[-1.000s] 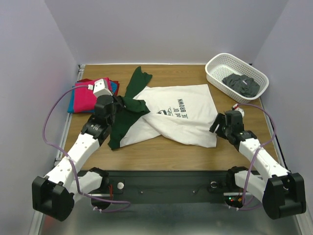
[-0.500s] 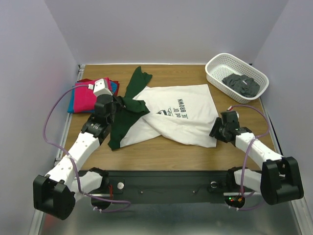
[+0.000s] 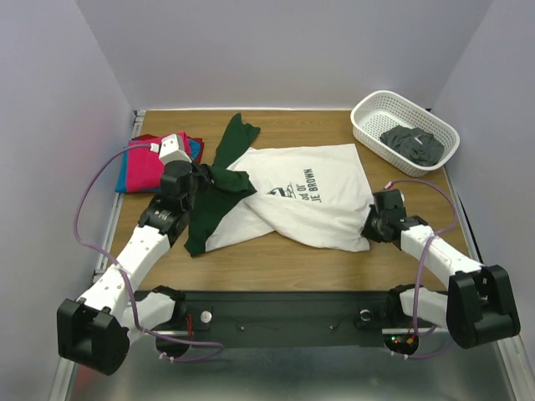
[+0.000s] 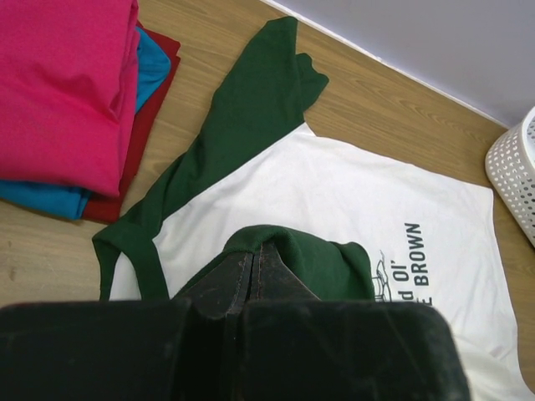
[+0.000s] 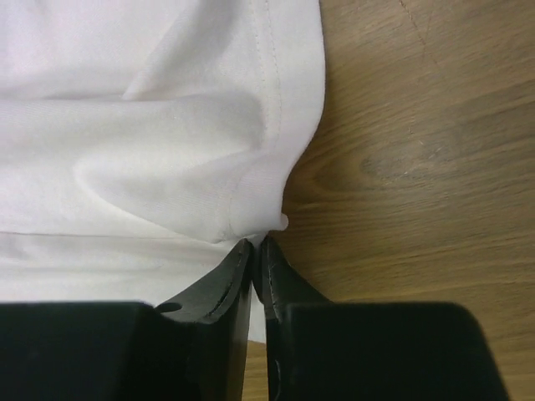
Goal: Fold and stack the t-shirts
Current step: Flatten the tshirt out
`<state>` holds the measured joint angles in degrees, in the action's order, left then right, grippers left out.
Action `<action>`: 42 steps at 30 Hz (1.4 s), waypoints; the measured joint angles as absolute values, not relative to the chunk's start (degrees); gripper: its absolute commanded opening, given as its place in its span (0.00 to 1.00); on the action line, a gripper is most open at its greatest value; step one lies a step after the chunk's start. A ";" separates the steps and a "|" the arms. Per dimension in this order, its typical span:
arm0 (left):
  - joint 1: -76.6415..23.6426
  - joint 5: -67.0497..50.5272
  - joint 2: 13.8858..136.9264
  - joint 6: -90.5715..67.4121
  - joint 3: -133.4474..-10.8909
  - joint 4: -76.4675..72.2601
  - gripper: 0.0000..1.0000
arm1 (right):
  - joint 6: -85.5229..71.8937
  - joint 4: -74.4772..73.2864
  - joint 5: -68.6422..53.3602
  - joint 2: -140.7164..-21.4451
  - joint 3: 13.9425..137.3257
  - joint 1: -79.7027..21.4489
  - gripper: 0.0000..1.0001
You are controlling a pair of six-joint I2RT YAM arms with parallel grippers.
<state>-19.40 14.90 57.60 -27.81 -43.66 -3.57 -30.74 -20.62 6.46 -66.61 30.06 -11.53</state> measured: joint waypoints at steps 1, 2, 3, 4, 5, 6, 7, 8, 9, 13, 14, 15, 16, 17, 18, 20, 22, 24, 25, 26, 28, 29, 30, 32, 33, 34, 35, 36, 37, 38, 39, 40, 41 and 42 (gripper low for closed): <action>-19.38 14.83 57.60 -27.81 -43.66 -3.57 0.00 | -30.92 -20.78 6.52 -66.26 30.06 -11.68 0.05; -19.38 14.74 57.60 -27.81 -43.66 -3.57 0.00 | -30.94 -21.06 6.72 -65.69 30.06 -11.75 0.00; -19.38 14.57 57.60 -27.81 -43.66 -3.57 0.00 | -31.05 -21.23 6.79 -65.01 30.06 -11.90 0.00; -19.38 14.35 57.60 -27.81 -43.70 -3.53 0.00 | -31.22 -21.67 7.07 -63.81 30.06 -12.14 0.00; -19.38 14.06 57.60 -27.81 -43.81 -3.38 0.00 | -31.33 -22.20 7.22 -62.48 30.22 -12.25 0.00; -19.38 13.87 57.60 -27.81 -43.94 -3.20 0.00 | -31.38 -22.65 7.38 -61.45 30.39 -12.45 0.00; -19.38 13.47 57.60 -27.81 -44.12 -3.11 0.00 | -31.44 -23.33 7.60 -60.29 30.87 -12.47 0.00; -19.38 13.10 57.58 -27.81 -44.38 -2.98 0.00 | -31.53 -24.14 7.81 -59.35 31.44 -12.49 0.00; -19.38 12.84 57.58 -27.81 -44.51 -2.92 0.00 | -31.55 -24.95 7.99 -58.41 32.18 -12.49 0.00; -19.38 11.18 56.86 -27.79 -44.84 -1.83 0.00 | -31.59 -27.79 8.78 -55.35 36.34 -12.75 0.00; -19.38 10.94 56.62 -27.79 -44.84 -1.65 0.00 | -31.59 -28.34 8.86 -54.94 37.19 -12.82 0.00; -19.38 10.52 56.25 -27.79 -44.84 -1.30 0.00 | -31.57 -29.19 9.08 -54.52 38.15 -12.84 0.00; -19.38 10.22 55.83 -27.79 -44.84 -0.91 0.00 | -31.55 -30.09 9.30 -54.11 38.89 -12.84 0.00; -19.38 9.89 55.40 -27.81 -44.84 -0.49 0.00 | -31.53 -30.79 9.54 -53.78 39.35 -12.84 0.00; -19.38 9.74 54.92 -27.81 -44.84 -0.08 0.00 | -31.51 -31.79 9.91 -53.19 39.92 -12.84 0.00; -19.38 9.65 53.39 -27.81 -44.84 1.06 0.00 | -31.48 -33.63 10.74 -52.03 40.75 -12.84 0.00; -19.38 9.74 51.55 -27.86 -44.84 2.07 0.00 | -31.33 -35.66 11.38 -50.46 41.58 -12.84 0.00; -19.38 9.96 49.06 -27.90 -44.84 3.07 0.00 | -31.33 -37.17 11.75 -49.21 42.35 -12.84 0.00; -19.38 10.11 47.66 -27.92 -44.84 3.62 0.00 | -31.33 -38.06 11.92 -48.42 42.85 -12.84 0.00; -19.38 10.26 46.61 -27.94 -44.84 4.01 0.00 | -31.33 -38.89 12.05 -47.48 43.46 -12.84 0.00; -19.38 10.50 43.81 -28.14 -44.84 4.78 0.00 | -31.35 -39.97 12.05 -46.39 44.29 -12.84 0.00; -19.38 10.50 43.11 -28.16 -44.84 4.93 0.00 | -31.35 -40.40 12.08 -45.93 44.60 -12.84 0.00; -19.38 10.44 42.04 -28.29 -44.84 5.50 0.00 | -31.35 -41.21 12.08 -45.25 45.15 -12.84 0.00; -19.38 10.15 40.77 -28.45 -44.84 6.50 0.00 | -31.35 -42.26 12.16 -44.53 45.74 -12.84 0.00; -19.38 10.02 40.34 -28.56 -44.84 7.05 0.00 | -31.35 -43.27 12.32 -43.88 46.28 -12.84 0.01; -19.38 9.74 39.77 -28.60 -44.84 7.75 0.00 | -31.38 -44.12 12.43 -43.22 46.76 -12.84 0.00; -19.38 9.52 39.22 -28.71 -44.84 8.47 0.00 | -31.40 -44.64 12.49 -42.70 47.09 -12.84 0.00; -19.38 9.41 38.74 -28.75 -44.84 8.91 0.00 | -31.40 -45.32 12.51 -42.13 47.51 -12.84 0.00; -19.38 9.21 38.09 -28.86 -44.84 9.76 0.00 | -31.40 -46.22 12.53 -41.41 48.16 -12.84 0.00; -19.38 9.15 37.50 -28.97 -44.84 10.35 0.00 | -31.42 -46.59 12.56 -40.91 48.53 -12.84 0.00; -19.38 9.06 36.47 -29.02 -44.84 11.07 0.00 | -31.42 -47.20 12.53 -40.36 49.04 -12.84 0.00; -19.38 9.02 35.90 -29.04 -44.84 11.51 0.00 | -31.44 -47.79 12.53 -39.77 49.52 -12.84 0.00; -19.38 9.02 34.98 -29.06 -44.95 12.47 0.00 | -31.44 -48.23 12.45 -39.33 49.89 -12.84 0.01; -19.38 9.02 34.22 -29.06 -45.19 13.32 0.00 | -31.44 -48.75 12.36 -38.89 50.26 -12.84 0.00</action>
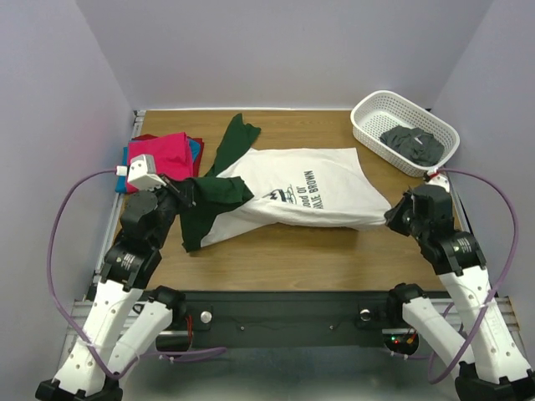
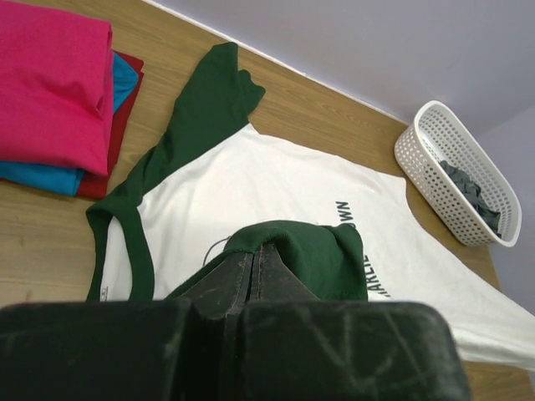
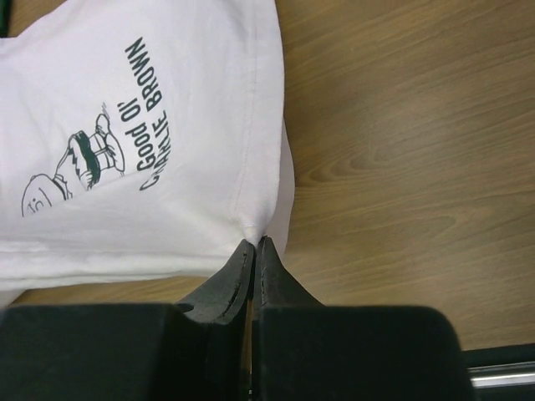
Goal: Fold and stack the t-shirts
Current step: Flatten the tshirt out
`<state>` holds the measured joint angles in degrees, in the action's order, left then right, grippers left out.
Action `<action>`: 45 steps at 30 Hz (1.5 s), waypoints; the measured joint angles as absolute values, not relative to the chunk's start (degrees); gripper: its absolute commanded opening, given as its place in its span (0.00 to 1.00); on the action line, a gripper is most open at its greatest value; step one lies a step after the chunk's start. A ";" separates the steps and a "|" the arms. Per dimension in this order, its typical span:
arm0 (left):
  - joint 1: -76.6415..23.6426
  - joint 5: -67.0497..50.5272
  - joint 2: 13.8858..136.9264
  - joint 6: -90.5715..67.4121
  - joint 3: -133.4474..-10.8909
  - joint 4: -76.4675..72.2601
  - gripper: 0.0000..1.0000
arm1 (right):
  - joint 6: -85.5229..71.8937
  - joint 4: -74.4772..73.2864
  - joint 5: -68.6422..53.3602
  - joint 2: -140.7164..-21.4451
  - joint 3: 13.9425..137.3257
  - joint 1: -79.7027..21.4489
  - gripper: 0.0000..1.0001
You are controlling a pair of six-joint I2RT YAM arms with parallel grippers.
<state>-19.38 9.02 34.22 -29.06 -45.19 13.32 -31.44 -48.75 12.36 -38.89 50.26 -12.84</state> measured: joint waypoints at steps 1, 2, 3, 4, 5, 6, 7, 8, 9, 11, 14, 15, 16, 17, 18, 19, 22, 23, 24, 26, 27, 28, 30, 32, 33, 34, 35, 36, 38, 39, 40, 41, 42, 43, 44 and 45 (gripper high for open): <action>-19.38 9.02 33.58 -29.10 -45.56 14.13 0.00 | -31.44 -49.34 12.16 -38.50 50.65 -12.84 0.00; -19.38 9.02 33.12 -29.12 -45.95 14.83 0.00 | -31.44 -49.84 11.94 -38.17 50.98 -12.84 0.00; -19.38 8.99 32.77 -29.15 -46.35 15.27 0.00 | -31.42 -50.26 11.66 -38.00 51.22 -12.84 0.00; -19.38 8.97 32.36 -29.15 -46.94 15.94 0.00 | -31.35 -50.74 11.38 -37.87 51.48 -12.84 0.00; -19.38 8.86 32.23 -29.15 -47.35 16.38 0.00 | -31.31 -51.20 10.94 -37.85 51.79 -12.84 0.00; -19.38 8.78 31.94 -29.15 -47.77 16.91 0.00 | -31.27 -51.59 10.44 -37.76 52.05 -12.84 0.00; -19.38 8.60 31.81 -29.15 -48.12 17.32 0.00 | -31.22 -51.94 9.96 -37.76 52.27 -12.84 0.00; -19.38 8.51 31.57 -29.15 -48.45 17.69 0.00 | -31.11 -52.18 9.54 -37.78 52.34 -12.84 0.01; -19.38 8.38 31.31 -29.15 -48.80 18.00 0.00 | -31.07 -52.42 8.95 -37.78 52.34 -12.84 0.00; -19.38 8.36 31.24 -29.04 -49.25 18.26 0.00 | -30.87 -52.86 8.16 -37.89 52.34 -12.84 0.00; -19.38 8.43 32.40 -28.64 -49.28 18.44 0.00 | -30.59 -53.15 7.86 -38.33 52.31 -12.84 0.00; -19.38 8.43 32.97 -28.53 -49.28 18.44 0.00 | -30.33 -53.08 7.88 -38.68 52.29 -12.84 0.00; -19.38 8.45 34.28 -28.40 -49.28 18.22 0.00 | -30.15 -52.93 7.88 -39.33 52.25 -12.84 0.00; -19.38 8.47 35.75 -28.32 -49.28 17.72 0.00 | -29.95 -52.71 7.88 -39.83 52.16 -12.84 0.00; -19.38 8.58 37.30 -28.25 -49.25 16.97 0.00 | -29.69 -51.94 7.92 -40.64 51.79 -12.84 0.00; -19.38 8.69 38.79 -28.12 -49.21 16.08 0.00 | -29.47 -51.44 7.97 -41.52 51.42 -12.84 0.00; -19.38 9.06 44.14 -27.62 -49.21 12.73 0.00 | -28.88 -48.51 8.51 -45.74 49.78 -12.84 0.00; -19.38 9.10 45.74 -27.35 -49.21 11.44 0.00 | -28.69 -46.48 8.95 -47.46 49.08 -12.84 0.01; -19.38 9.08 48.34 -27.05 -49.21 10.26 0.00 | -28.53 -44.82 9.26 -49.36 48.51 -12.84 0.00; -19.38 9.10 52.49 -26.30 -49.21 8.36 0.00 | -28.47 -42.61 10.17 -52.69 47.77 -12.84 0.00; -19.38 9.19 54.68 -25.91 -49.36 7.62 0.00 | -28.27 -41.25 11.05 -55.09 47.72 -12.84 0.00; -19.38 9.43 57.47 -25.43 -49.71 6.50 0.00 | -28.14 -39.92 11.81 -57.19 47.72 -12.84 0.00; -19.38 9.78 61.47 -24.77 -50.19 4.82 0.00 | -27.81 -37.17 12.99 -61.19 47.83 -12.84 0.00; -19.38 9.82 65.63 -23.99 -50.59 2.46 0.00 | -27.40 -34.63 14.22 -65.32 48.01 -12.84 0.00; -19.38 9.82 67.46 -23.68 -50.74 1.48 0.00 | -27.16 -32.95 14.74 -67.77 48.10 -12.84 0.00; -19.38 9.82 68.82 -23.35 -51.00 0.84 0.00 | -26.85 -31.90 15.16 -69.89 48.34 -12.84 0.00; -19.38 9.82 70.46 -23.14 -51.33 0.01 0.00 | -26.68 -30.70 15.59 -72.36 48.62 -12.84 0.00; -19.35 9.87 71.92 -22.94 -51.68 -0.78 0.00 | -26.41 -29.71 15.99 -74.70 49.04 -12.84 0.00; -19.35 9.96 74.08 -22.63 -52.25 -2.24 0.00 | -25.76 -27.66 16.75 -78.19 49.78 -12.84 0.00; -19.25 9.96 74.87 -22.52 -52.27 -2.83 0.00 | -25.67 -27.35 16.99 -79.11 49.98 -12.84 0.00; -19.16 10.02 75.35 -22.39 -52.31 -3.40 0.00 | -25.30 -26.61 17.52 -80.73 50.61 -12.84 0.00; -19.05 10.13 75.81 -22.33 -52.53 -3.79 0.00 | -25.08 -26.04 17.87 -81.87 51.20 -12.84 0.00; -18.92 10.28 76.34 -22.26 -52.95 -4.19 0.00 | -24.82 -25.56 18.28 -83.00 51.81 -12.84 0.00; -18.68 10.52 77.10 -22.09 -53.74 -4.60 0.00 | -24.60 -25.15 18.63 -83.70 52.38 -12.84 0.01; -18.55 10.66 77.73 -21.96 -54.41 -5.04 0.00 | -24.34 -24.88 18.90 -84.47 52.90 -12.84 0.00; -18.37 10.79 78.41 -21.87 -55.29 -5.32 0.00 | -24.14 -24.40 19.31 -85.58 53.80 -12.84 0.01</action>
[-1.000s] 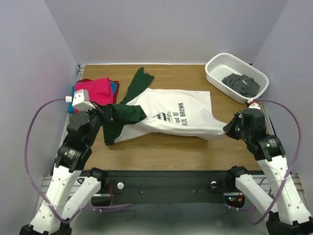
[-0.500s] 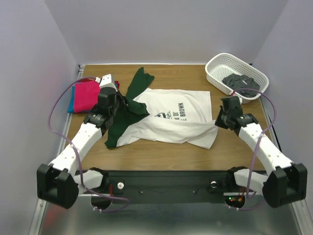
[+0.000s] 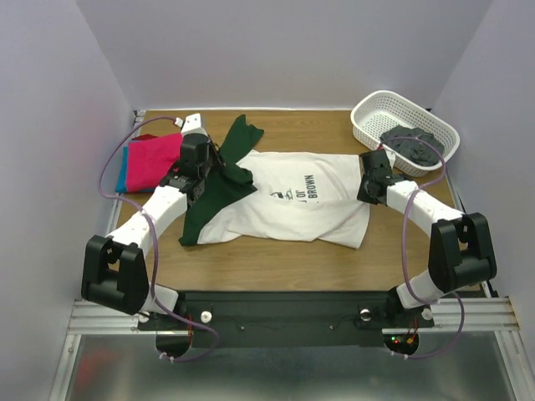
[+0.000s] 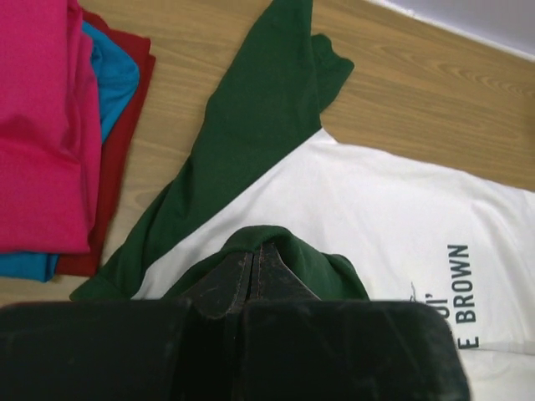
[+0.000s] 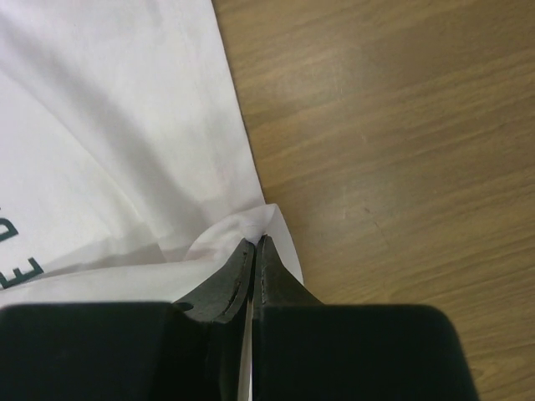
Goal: Fold and stack the t-shirts
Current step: Flatten the tshirt out
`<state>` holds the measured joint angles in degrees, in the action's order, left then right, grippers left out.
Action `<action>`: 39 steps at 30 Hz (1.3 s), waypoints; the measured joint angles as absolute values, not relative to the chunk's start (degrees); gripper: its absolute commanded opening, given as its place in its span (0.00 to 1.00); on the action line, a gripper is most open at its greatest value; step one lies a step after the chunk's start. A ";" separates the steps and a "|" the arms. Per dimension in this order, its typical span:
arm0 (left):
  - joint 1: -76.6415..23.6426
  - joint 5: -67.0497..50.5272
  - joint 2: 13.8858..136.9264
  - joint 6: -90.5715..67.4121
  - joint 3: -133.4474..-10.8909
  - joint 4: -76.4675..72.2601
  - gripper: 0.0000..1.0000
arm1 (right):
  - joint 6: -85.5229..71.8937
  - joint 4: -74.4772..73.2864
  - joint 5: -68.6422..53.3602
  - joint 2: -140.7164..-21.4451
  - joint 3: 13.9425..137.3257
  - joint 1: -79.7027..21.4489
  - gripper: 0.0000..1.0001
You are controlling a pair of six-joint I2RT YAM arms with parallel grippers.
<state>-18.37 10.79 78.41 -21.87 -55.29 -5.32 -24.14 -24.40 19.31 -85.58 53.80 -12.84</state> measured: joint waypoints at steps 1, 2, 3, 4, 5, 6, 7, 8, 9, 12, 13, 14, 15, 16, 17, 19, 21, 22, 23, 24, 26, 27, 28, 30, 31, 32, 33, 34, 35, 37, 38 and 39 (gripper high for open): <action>-18.22 10.83 78.98 -21.80 -56.03 -5.65 0.00 | -23.92 -24.05 19.70 -86.43 54.50 -12.84 0.00; -18.11 10.87 79.57 -21.67 -56.75 -6.07 0.00 | -23.75 -23.90 19.94 -86.94 55.02 -12.84 0.00; -17.89 10.94 80.36 -21.54 -57.71 -6.48 0.00 | -23.62 -23.55 20.36 -87.74 55.81 -12.84 0.01; -17.87 10.94 81.10 -21.43 -58.54 -6.98 0.00 | -23.49 -23.20 20.69 -88.38 56.40 -12.84 0.00; -17.76 10.94 82.08 -21.21 -59.48 -7.49 0.00 | -23.42 -23.00 20.93 -88.82 56.77 -12.84 0.00; -17.56 10.94 83.00 -21.04 -60.25 -7.66 0.00 | -23.31 -22.65 21.12 -89.27 57.06 -12.84 0.00; -17.50 10.96 83.88 -20.97 -60.97 -7.75 0.00 | -23.29 -22.48 21.26 -89.58 57.19 -12.84 0.00; -17.37 10.96 84.82 -20.97 -61.60 -7.84 0.00 | -23.24 -22.41 21.30 -89.62 57.21 -12.84 0.00; -17.28 10.96 85.30 -20.95 -61.82 -7.94 0.00 | -23.27 -22.44 21.37 -89.62 57.21 -12.84 0.00; -16.80 10.81 85.41 -20.99 -61.45 -7.75 0.00 | -23.24 -22.48 21.23 -88.79 57.12 -12.84 0.00; -16.73 10.72 85.21 -20.99 -61.30 -7.77 0.00 | -23.20 -22.37 20.99 -87.79 56.73 -12.84 0.00; -16.69 10.52 84.40 -21.06 -60.82 -7.81 0.00 | -23.18 -22.39 20.95 -86.56 56.40 -12.84 0.01; -16.64 10.26 83.26 -21.10 -60.25 -7.73 0.00 | -23.11 -22.39 20.29 -84.82 55.77 -12.84 0.01; -16.64 9.87 81.12 -21.47 -59.13 -7.57 0.00 | -23.07 -22.55 19.81 -83.00 55.20 -12.84 0.02; -16.64 9.63 79.26 -21.71 -58.33 -7.40 0.00 | -22.81 -22.61 18.76 -79.29 54.46 -12.84 0.04; -16.64 8.88 74.28 -22.74 -56.27 -7.25 0.00 | -22.52 -22.48 16.32 -73.69 53.65 -12.84 0.07; -16.67 8.10 68.64 -23.70 -54.48 -6.98 0.00 | -22.41 -22.68 13.85 -69.28 53.21 -12.84 0.08; -16.67 7.81 65.47 -24.34 -53.45 -6.81 0.00 | -22.39 -22.65 11.73 -66.39 52.95 -12.84 0.08; -16.64 7.68 61.89 -25.08 -52.40 -5.91 0.00 | -22.41 -22.72 9.45 -63.57 52.64 -12.84 0.08; -16.64 7.66 58.87 -25.32 -51.72 -5.52 0.00 | -22.41 -23.00 7.92 -61.93 52.47 -12.84 0.08; -16.64 7.75 53.93 -25.85 -50.87 -3.51 0.00 | -22.44 -24.16 4.58 -59.37 52.42 -12.84 0.08; -16.64 7.79 51.33 -25.93 -50.48 -2.00 0.00 | -22.39 -25.32 2.96 -58.43 52.45 -12.84 0.08; -16.64 7.92 49.30 -25.96 -50.33 -0.32 0.00 | -22.28 -26.65 1.80 -57.63 52.45 -12.84 0.08; -16.64 8.36 45.45 -25.80 -50.33 2.96 0.00 | -22.13 -30.17 0.30 -55.72 52.71 -12.84 0.06; -16.64 8.60 44.12 -25.65 -50.39 4.49 0.00 | -22.02 -31.53 -0.01 -55.00 52.95 -12.84 0.06; -16.64 8.95 42.72 -25.43 -50.52 6.22 0.00 | -21.96 -32.84 -0.14 -54.22 53.34 -12.84 0.05; -16.64 9.30 41.52 -25.06 -50.83 8.10 0.00 | -21.78 -34.83 -0.14 -53.15 54.39 -12.84 0.03; -16.64 9.58 40.71 -24.73 -51.20 9.72 0.00 | -21.76 -35.57 -0.14 -52.75 54.89 -12.84 0.01; -16.64 9.91 40.21 -24.45 -51.53 10.85 0.00 | -21.56 -37.10 0.03 -51.51 56.62 -12.84 0.00; -16.64 10.83 39.18 -23.70 -52.45 13.41 0.00 | -21.15 -38.50 1.04 -49.82 58.85 -12.84 0.00; -16.64 11.20 38.81 -23.42 -52.84 14.28 0.00 | -21.04 -38.96 1.72 -48.82 59.96 -12.84 0.00; -16.64 11.70 38.37 -23.14 -53.43 15.38 0.00 | -20.86 -39.31 2.48 -47.83 60.99 -12.84 0.00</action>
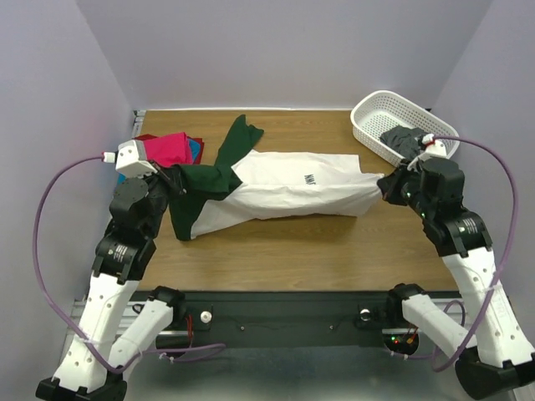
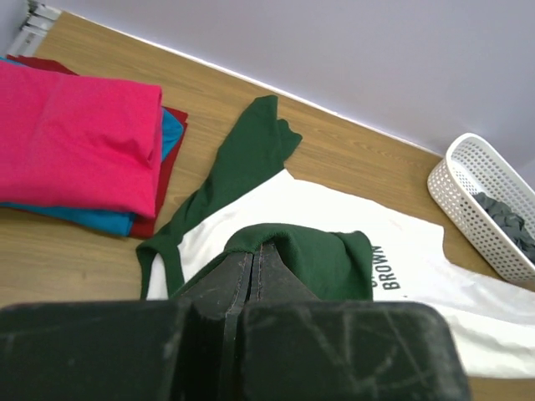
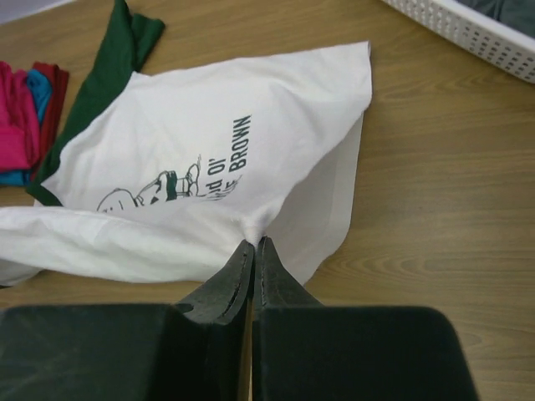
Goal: Fold and stack the t-shirts
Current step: Flatten the tshirt out
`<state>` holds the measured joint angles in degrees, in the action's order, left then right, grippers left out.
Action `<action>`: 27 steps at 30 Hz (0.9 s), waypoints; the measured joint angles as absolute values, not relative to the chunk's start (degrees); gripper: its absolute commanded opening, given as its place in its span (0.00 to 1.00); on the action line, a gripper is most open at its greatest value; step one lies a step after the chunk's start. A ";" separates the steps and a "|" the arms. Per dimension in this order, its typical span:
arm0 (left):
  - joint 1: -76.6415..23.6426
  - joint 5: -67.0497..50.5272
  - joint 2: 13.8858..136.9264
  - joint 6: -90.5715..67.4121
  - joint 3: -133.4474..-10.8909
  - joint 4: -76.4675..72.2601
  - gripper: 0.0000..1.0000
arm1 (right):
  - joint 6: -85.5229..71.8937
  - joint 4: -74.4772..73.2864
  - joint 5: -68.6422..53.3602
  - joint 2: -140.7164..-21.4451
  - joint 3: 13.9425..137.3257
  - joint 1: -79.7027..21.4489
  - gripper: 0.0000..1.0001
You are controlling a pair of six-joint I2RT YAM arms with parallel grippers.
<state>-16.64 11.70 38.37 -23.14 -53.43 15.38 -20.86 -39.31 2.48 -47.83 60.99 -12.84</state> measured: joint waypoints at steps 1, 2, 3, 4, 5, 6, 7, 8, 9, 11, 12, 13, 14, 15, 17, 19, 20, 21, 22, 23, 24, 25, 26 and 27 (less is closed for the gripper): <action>-16.64 12.10 38.11 -22.96 -53.82 15.97 0.00 | -20.78 -39.46 2.92 -47.20 61.54 -12.84 0.00; -16.64 12.67 37.71 -22.74 -55.18 17.50 0.00 | -20.73 -40.01 3.40 -46.39 62.48 -12.84 0.00; -16.64 12.97 37.54 -22.61 -56.36 18.06 0.00 | -20.71 -40.40 3.86 -45.76 63.48 -12.84 0.00; -16.64 13.10 37.45 -22.50 -57.17 18.61 0.00 | -20.69 -40.64 4.12 -45.34 64.40 -12.84 0.00; -16.64 13.23 37.41 -22.33 -58.89 19.22 0.00 | -20.69 -40.91 4.23 -45.19 65.01 -12.84 0.00; -16.64 13.32 37.39 -22.15 -60.60 19.51 0.00 | -20.49 -41.58 4.43 -45.12 66.76 -12.84 0.00; -16.64 13.45 37.39 -21.91 -62.59 19.73 0.00 | -20.45 -41.71 4.49 -45.08 67.66 -12.84 0.00; -16.64 13.58 37.43 -21.65 -64.62 20.16 0.00 | -20.25 -42.28 4.54 -45.10 69.41 -12.84 0.01; -16.64 13.58 37.80 -21.34 -67.94 21.28 0.00 | -19.86 -42.85 4.62 -45.25 71.33 -12.84 0.00; -16.64 13.43 38.87 -20.60 -74.06 21.91 0.00 | -19.16 -43.18 4.64 -45.41 75.42 -12.84 0.00; -16.64 13.19 39.33 -20.25 -76.62 21.85 0.00 | -18.85 -43.51 4.56 -45.52 77.95 -12.84 0.00; -16.64 12.64 40.40 -19.77 -80.90 22.22 0.00 | -18.61 -43.29 4.51 -45.56 80.01 -12.84 0.00; -16.64 12.12 40.97 -19.49 -83.05 22.17 0.00 | -18.11 -43.27 4.29 -45.74 83.66 -12.84 0.00; -16.64 11.44 41.95 -18.94 -86.19 22.13 0.00 | -17.72 -42.96 4.05 -45.84 86.35 -12.84 0.00; -16.64 9.96 42.68 -17.96 -92.64 23.05 0.00 | -17.28 -43.09 3.84 -46.30 90.85 -12.84 0.00; -16.64 7.88 44.80 -16.84 -100.47 24.45 0.00 | -16.60 -42.94 3.53 -46.57 96.03 -12.84 0.00; -16.64 7.14 45.93 -16.51 -103.70 24.47 0.00 | -16.29 -42.92 3.33 -46.83 98.72 -12.84 0.00; -16.64 6.39 47.18 -16.21 -107.02 24.77 0.00 | -16.08 -42.44 3.20 -46.94 100.75 -12.84 0.00; -16.64 5.52 48.31 -15.86 -110.00 24.77 0.00 | -15.84 -42.28 3.18 -47.05 102.43 -12.84 0.01; -16.64 4.29 49.45 -15.53 -113.08 24.73 0.00 | -15.55 -42.44 3.11 -47.33 104.84 -12.86 0.00; -16.64 3.60 50.13 -15.40 -114.76 24.73 0.00 | -15.33 -42.39 3.07 -47.64 106.30 -12.84 0.00; -16.64 2.66 50.74 -15.27 -116.40 24.93 0.00 | -15.16 -42.41 3.09 -48.01 107.59 -12.84 0.00; -16.64 1.50 51.46 -15.20 -117.97 24.95 0.00 | -15.03 -42.44 3.09 -48.60 109.34 -12.84 0.01; -16.64 0.25 52.27 -15.14 -119.48 25.02 0.00 | -14.92 -42.39 3.16 -49.08 110.43 -12.84 0.00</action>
